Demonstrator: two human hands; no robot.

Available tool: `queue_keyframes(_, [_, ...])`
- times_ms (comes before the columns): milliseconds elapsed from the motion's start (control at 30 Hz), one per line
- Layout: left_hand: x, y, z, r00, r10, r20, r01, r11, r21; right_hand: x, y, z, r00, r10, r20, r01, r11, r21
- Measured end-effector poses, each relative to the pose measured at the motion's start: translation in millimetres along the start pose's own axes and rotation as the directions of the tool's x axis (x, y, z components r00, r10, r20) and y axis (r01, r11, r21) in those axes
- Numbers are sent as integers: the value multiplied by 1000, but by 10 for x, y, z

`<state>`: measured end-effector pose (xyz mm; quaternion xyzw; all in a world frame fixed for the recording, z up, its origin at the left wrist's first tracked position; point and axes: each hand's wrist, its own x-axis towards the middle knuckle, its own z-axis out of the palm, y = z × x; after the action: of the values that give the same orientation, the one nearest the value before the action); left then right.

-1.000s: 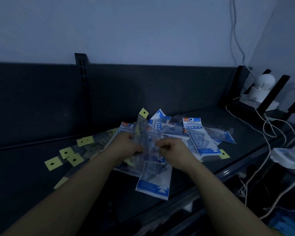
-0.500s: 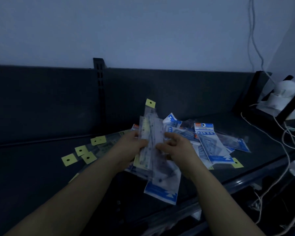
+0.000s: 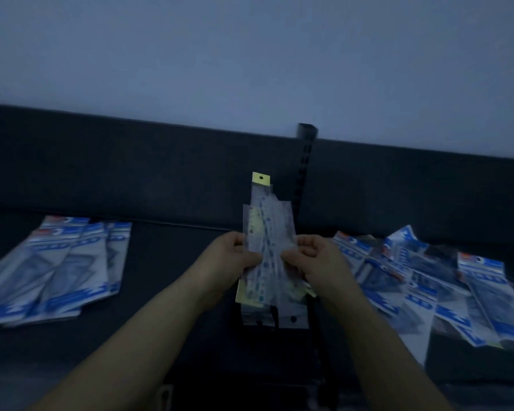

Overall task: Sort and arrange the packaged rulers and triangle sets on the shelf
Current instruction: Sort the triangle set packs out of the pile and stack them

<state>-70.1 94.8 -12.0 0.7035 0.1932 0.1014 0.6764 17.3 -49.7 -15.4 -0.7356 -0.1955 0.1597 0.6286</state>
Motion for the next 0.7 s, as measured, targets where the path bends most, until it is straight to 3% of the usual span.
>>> queue_keyframes(400, [-1222, -168, -2160, 953, -24, -302, 8, 998, -54, -575, -519, 2285, 962, -64, 267, 70, 997, -11])
queue_keyframes(700, [-2192, -329, -3758, 850, -41, -525, 59, 998, 19, -1015, -773, 4190, 889, -177, 423, 205, 979, -21])
